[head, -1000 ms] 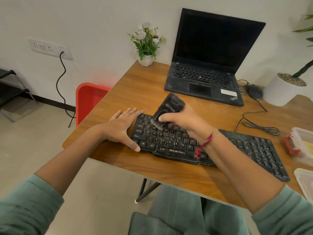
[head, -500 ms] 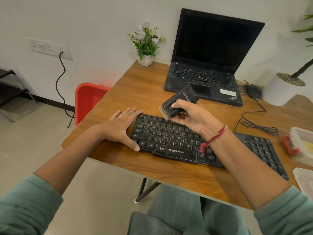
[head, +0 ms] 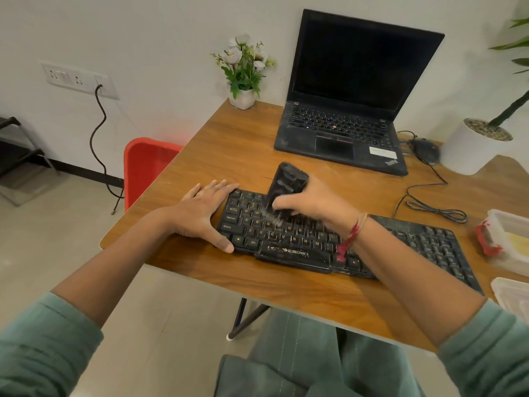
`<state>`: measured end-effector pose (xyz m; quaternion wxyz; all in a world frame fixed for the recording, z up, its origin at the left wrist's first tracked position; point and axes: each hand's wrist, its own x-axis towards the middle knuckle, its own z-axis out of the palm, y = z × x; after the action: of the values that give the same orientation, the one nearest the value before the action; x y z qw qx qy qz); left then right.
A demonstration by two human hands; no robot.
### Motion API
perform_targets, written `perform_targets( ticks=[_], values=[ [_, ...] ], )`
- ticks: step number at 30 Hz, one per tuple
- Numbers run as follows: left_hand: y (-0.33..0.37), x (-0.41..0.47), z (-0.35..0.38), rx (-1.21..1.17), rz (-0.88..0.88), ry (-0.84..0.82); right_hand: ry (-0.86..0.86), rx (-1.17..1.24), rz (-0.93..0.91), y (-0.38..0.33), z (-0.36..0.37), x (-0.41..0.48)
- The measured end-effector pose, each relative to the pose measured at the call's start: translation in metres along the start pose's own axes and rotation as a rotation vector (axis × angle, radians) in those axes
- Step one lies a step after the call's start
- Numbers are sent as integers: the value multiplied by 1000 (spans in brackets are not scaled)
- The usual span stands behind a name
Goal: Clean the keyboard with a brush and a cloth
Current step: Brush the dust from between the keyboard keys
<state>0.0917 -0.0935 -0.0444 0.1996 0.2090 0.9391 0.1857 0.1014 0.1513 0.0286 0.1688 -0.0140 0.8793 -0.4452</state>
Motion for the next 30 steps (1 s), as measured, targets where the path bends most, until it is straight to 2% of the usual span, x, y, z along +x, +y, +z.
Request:
perform_targets(
  ticks=[3, 4, 6, 8, 9, 11, 13, 14, 18, 19, 21, 23, 25, 27, 28, 30],
  values=[
    [1, -1, 0, -3, -5, -2, 253, -275, -12, -4, -19, 7],
    [1, -1, -1, -4, -6, -2, 267, -311, -33, -4, -18, 6],
    [1, -2, -1, -6, -3, 1, 107, -245, -107, -7, -5, -4],
    [1, -2, -1, -6, -1, 3, -84, -146, -108, -6, 8, -11],
    [1, -2, -1, -5, 0, -1, -93, -120, -83, -4, 7, -11],
    [1, -1, -1, -8, -1, -6, 46, -86, -26, -3, -9, -1],
    [0, -1, 0, -12, -3, -1, 222, -239, -6, -1, -22, 5],
    [0, -1, 0, -11, -3, 3, 245, -292, -32, -1, -21, 5],
    [0, -1, -1, -9, 1, 6, -94, -83, -71, -3, 2, -13],
    [0, 0, -1, -7, 1, 6, -90, -50, -61, -3, 0, -14],
    [0, 0, -1, -8, -1, 5, 56, -8, -42, -4, -13, -11],
    [0, -1, 0, -9, 1, 6, 200, -162, -53, -2, -18, -8],
    [-1, -2, 0, -9, 7, 6, 101, -187, -103, -4, -3, -15],
    [0, -2, -1, -14, 9, 9, -72, -108, -108, -2, 13, -21],
    [0, -1, -1, -15, 8, 10, -104, -77, -89, -1, 12, -21],
    [0, -1, -1, -13, 5, 5, -24, -39, -44, 0, 0, -14]
  ],
)
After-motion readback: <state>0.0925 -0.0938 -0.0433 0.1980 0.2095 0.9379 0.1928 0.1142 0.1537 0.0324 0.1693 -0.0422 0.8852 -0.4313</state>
